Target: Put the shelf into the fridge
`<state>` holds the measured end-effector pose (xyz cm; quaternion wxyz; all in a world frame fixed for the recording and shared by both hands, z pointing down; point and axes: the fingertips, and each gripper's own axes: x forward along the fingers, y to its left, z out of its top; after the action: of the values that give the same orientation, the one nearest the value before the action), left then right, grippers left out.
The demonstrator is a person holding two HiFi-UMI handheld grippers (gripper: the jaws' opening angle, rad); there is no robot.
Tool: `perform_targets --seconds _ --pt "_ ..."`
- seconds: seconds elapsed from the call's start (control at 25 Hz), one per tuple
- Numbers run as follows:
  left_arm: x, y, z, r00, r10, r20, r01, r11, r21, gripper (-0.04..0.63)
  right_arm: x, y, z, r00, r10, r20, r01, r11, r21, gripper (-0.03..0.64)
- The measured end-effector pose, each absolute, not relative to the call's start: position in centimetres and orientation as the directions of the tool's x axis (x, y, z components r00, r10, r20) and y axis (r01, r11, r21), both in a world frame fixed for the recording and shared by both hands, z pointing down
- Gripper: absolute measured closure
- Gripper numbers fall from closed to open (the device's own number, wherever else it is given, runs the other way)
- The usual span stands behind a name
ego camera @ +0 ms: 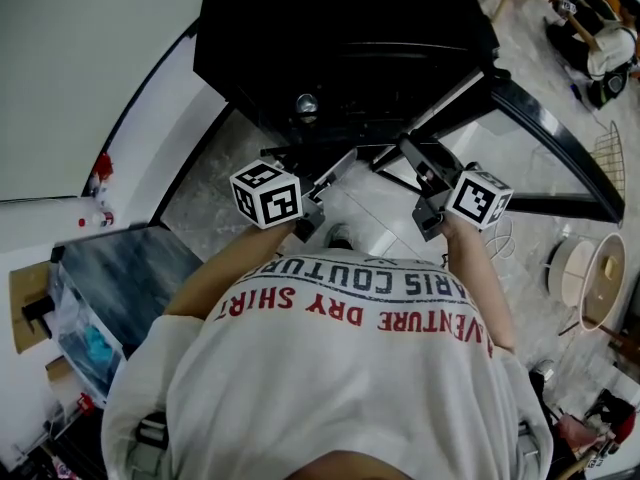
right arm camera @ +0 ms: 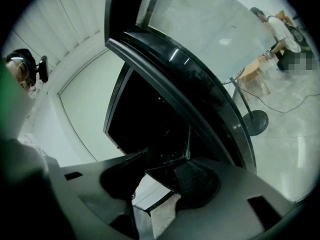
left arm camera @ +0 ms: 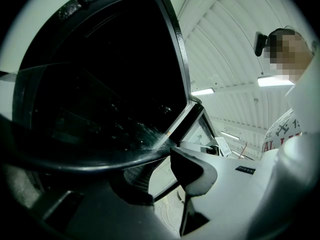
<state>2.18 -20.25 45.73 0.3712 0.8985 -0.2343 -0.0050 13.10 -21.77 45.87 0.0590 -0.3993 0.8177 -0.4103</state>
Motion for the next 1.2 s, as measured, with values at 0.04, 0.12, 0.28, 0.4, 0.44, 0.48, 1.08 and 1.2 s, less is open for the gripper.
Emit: perform_targets --seconds 0.04,0.12,0.28,0.4,0.44,0.48,1.08,1.2 --pt "2.1 -20.3 45.7 0.89 -0.425 0.166 -0.418 -0.614 0.669 0.471 13.1 -21.4 45.8 -0.676 -0.698 0.236 -0.612 0.352 -0.709 0.438" --pt "2.0 -20.4 45.7 0.887 -0.43 0.168 -0.424 -0.614 0.666 0.471 13.1 -20.8 45.8 -0.677 -0.691 0.252 -0.631 0.37 -0.682 0.43" --pt "2.1 -20.6 45.7 0.883 -0.438 0.17 -0.432 -0.612 0.662 0.469 12.7 -19.7 45.8 -0.661 -0.684 0.308 -0.694 0.403 -0.597 0.43" --pt "2.1 -20.8 45.8 0.879 -0.444 0.172 -0.437 -0.611 0.66 0.469 12.1 -19.3 45.6 -0.668 -0.676 0.311 -0.696 0.42 -0.582 0.431" --pt "2.1 -20.9 45.8 0.878 -0.446 0.174 -0.44 -0.61 0.659 0.468 11.8 -19.1 45.5 -0.671 -0.674 0.309 -0.695 0.426 -0.58 0.436" --pt "2.1 -20.9 45.8 0.877 -0.448 0.175 -0.443 -0.609 0.658 0.468 11.6 -19.0 45.4 -0.671 -0.672 0.311 -0.698 0.433 -0.571 0.443" --pt "2.4 -22.4 46.0 0.869 -0.461 0.182 -0.457 -0.602 0.655 0.465 7.7 -18.3 44.8 -0.696 -0.646 0.313 -0.7 0.515 -0.494 0.574" --pt "2.3 -22.7 46.0 0.867 -0.464 0.181 -0.459 -0.605 0.65 0.465 7.4 -18.4 44.6 -0.702 -0.644 0.303 -0.69 0.512 -0.512 0.575"
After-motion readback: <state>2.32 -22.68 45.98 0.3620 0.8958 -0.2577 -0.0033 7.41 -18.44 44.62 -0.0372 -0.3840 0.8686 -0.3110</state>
